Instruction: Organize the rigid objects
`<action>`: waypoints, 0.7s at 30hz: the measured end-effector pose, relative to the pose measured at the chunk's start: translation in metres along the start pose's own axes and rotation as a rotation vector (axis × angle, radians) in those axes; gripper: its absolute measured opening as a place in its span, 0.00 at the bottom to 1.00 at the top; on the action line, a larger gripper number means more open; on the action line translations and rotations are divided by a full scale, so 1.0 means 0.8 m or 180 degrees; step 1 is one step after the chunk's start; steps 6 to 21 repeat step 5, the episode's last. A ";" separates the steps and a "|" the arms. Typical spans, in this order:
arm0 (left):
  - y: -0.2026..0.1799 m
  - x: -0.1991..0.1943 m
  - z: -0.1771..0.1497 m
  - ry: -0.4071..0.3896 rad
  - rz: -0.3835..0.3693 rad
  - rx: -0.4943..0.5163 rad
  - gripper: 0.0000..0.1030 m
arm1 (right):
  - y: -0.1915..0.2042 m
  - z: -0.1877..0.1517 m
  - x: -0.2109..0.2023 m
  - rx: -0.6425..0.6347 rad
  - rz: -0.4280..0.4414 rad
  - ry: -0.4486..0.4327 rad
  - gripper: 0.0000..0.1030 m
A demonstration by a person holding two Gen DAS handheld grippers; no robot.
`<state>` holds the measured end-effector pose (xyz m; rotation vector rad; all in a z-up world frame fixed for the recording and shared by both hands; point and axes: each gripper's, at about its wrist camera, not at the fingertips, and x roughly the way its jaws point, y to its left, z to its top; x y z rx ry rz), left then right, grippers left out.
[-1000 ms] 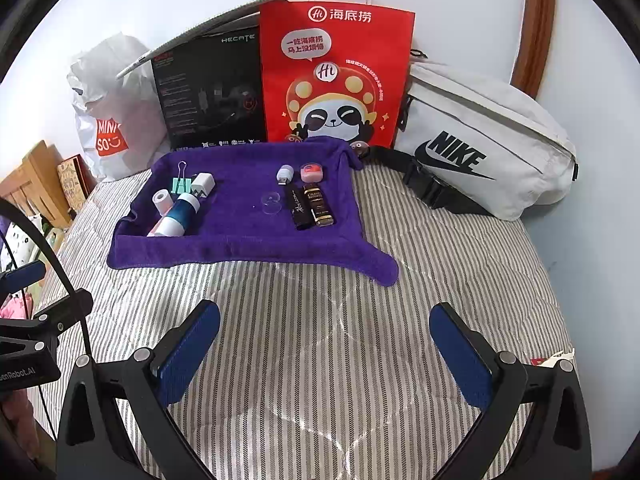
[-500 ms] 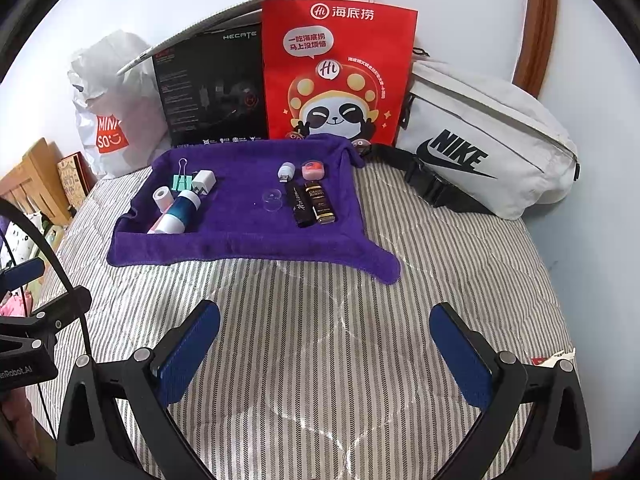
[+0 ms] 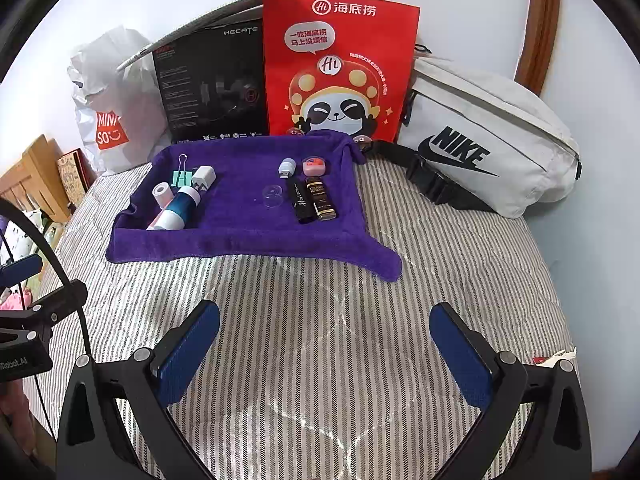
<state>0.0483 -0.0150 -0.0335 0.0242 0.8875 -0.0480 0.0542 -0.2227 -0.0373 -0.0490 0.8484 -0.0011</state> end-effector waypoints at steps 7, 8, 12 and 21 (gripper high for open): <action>0.001 0.002 0.001 -0.0001 -0.0002 -0.0033 1.00 | 0.000 0.000 0.000 0.0003 -0.0002 0.0012 1.00; 0.001 0.002 0.001 -0.0001 -0.0002 -0.0033 1.00 | 0.000 0.000 0.000 0.0003 -0.0002 0.0012 1.00; 0.001 0.002 0.001 -0.0001 -0.0002 -0.0033 1.00 | 0.000 0.000 0.000 0.0003 -0.0002 0.0012 1.00; 0.001 0.002 0.001 -0.0001 -0.0002 -0.0033 1.00 | 0.000 0.000 0.000 0.0003 -0.0002 0.0012 1.00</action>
